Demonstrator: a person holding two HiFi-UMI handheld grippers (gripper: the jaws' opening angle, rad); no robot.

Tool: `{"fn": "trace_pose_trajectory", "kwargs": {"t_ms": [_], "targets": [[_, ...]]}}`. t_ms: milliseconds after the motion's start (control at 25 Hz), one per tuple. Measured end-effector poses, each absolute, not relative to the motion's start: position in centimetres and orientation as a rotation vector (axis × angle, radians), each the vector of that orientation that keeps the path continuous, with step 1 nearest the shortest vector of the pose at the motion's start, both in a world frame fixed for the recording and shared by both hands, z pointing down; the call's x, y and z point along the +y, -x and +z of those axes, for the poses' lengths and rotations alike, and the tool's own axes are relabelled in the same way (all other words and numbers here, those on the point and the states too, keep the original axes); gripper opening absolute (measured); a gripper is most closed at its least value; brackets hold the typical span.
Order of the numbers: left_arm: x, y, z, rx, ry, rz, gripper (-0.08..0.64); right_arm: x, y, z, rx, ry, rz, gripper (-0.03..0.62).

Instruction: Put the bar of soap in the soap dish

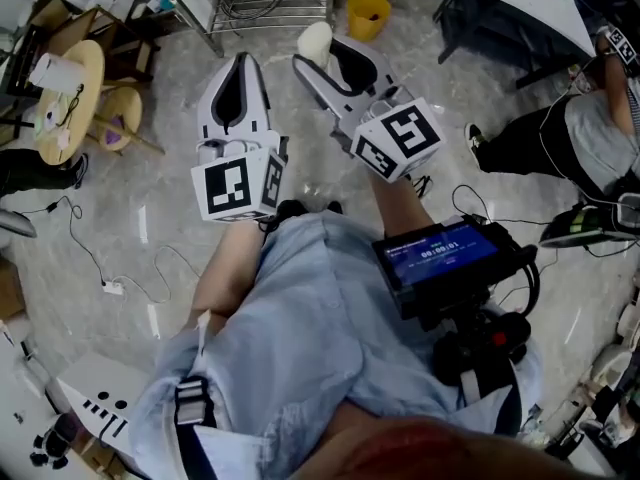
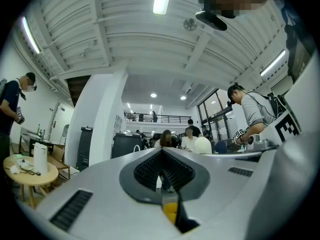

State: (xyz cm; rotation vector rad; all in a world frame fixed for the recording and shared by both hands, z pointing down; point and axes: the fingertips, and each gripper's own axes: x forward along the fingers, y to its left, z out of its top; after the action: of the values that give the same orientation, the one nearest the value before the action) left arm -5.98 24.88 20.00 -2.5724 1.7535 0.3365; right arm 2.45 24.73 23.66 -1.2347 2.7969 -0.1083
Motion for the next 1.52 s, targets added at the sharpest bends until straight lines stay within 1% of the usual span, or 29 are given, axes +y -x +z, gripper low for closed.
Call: {"fn": "trace_pose_trajectory", "kwargs": {"t_ms": [280,520,840,1200,1360,1520], "targets": [[22.8,6.1,21.4,1.776,2.59,0.327,0.008,22.8,-2.7,24.5,2.798,1.237,-0.144,0.196],[14.7,8.3,23.8,1.791,2.616,0.337,0.008,15.1,-1.0,26.4,2.806,1.259,-0.169,0.196],[12.0,9.0,22.8,1.756,2.611,0.347,0.008,13.0,-0.8,26.4,2.784,1.296,-0.173,0.196],[1.9,14.7,23.2,1.754,2.604,0.392,0.008,2.7,4.9,26.6,2.801,1.291,-0.136,0.196],[-0.4,15.8,23.8,1.765,2.613,0.4,0.008,0.5,5.8,27.0,2.803,1.306,-0.133,0.196],[-2.1,15.3,24.8,1.755,2.643,0.374,0.008,-1.2,5.1,27.4,2.788,1.336,-0.148,0.195]]}}
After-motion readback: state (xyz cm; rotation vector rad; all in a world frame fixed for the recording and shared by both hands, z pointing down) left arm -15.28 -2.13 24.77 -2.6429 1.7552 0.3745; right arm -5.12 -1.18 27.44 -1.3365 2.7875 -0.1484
